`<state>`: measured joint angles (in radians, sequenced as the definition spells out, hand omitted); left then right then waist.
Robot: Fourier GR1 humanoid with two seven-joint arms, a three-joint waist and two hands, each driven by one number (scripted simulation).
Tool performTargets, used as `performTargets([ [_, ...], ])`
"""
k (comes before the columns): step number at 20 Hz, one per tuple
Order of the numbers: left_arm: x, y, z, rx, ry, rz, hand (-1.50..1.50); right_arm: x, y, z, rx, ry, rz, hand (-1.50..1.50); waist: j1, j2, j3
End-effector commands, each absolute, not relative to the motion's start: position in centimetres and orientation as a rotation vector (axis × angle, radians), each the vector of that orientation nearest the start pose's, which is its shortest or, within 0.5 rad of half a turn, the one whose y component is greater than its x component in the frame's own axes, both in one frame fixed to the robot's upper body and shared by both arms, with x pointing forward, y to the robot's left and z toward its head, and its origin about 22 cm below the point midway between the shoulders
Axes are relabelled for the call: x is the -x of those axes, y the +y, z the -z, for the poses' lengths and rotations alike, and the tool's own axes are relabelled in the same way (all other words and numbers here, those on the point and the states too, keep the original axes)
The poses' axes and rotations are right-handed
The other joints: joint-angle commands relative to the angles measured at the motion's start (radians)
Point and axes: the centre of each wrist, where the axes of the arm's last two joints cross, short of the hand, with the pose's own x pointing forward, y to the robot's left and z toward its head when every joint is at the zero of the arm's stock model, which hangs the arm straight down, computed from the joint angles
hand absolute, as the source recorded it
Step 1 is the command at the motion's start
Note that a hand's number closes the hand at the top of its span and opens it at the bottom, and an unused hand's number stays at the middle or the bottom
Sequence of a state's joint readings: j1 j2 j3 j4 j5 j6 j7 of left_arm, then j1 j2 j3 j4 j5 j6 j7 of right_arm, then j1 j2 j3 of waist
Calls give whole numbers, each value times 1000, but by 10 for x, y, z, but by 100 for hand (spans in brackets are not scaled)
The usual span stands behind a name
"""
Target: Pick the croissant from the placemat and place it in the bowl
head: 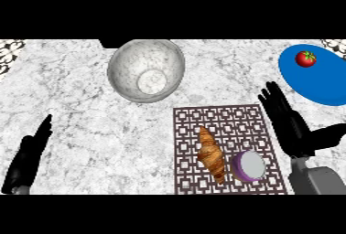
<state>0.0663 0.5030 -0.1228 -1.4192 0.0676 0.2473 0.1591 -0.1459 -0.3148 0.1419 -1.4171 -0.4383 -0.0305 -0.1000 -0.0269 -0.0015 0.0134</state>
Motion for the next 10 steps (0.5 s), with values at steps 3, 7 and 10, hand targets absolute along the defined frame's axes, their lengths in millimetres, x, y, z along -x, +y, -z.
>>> performTargets([
  [3, -254, 322, -18, -324, -1341, 203, 0, -263, -225, -20, -43, -1612, 3, 150, 16, -1, -15],
  [7, -264, 303, -32, -211, -1400, 223, 0, -271, -270, -45, 349, -1719, -587, 150, 18, -28, -66],
  [10, -271, 303, -47, -76, -1410, 192, 0, -224, -197, -3, 402, -1785, -204, -150, -6, -11, -16],
])
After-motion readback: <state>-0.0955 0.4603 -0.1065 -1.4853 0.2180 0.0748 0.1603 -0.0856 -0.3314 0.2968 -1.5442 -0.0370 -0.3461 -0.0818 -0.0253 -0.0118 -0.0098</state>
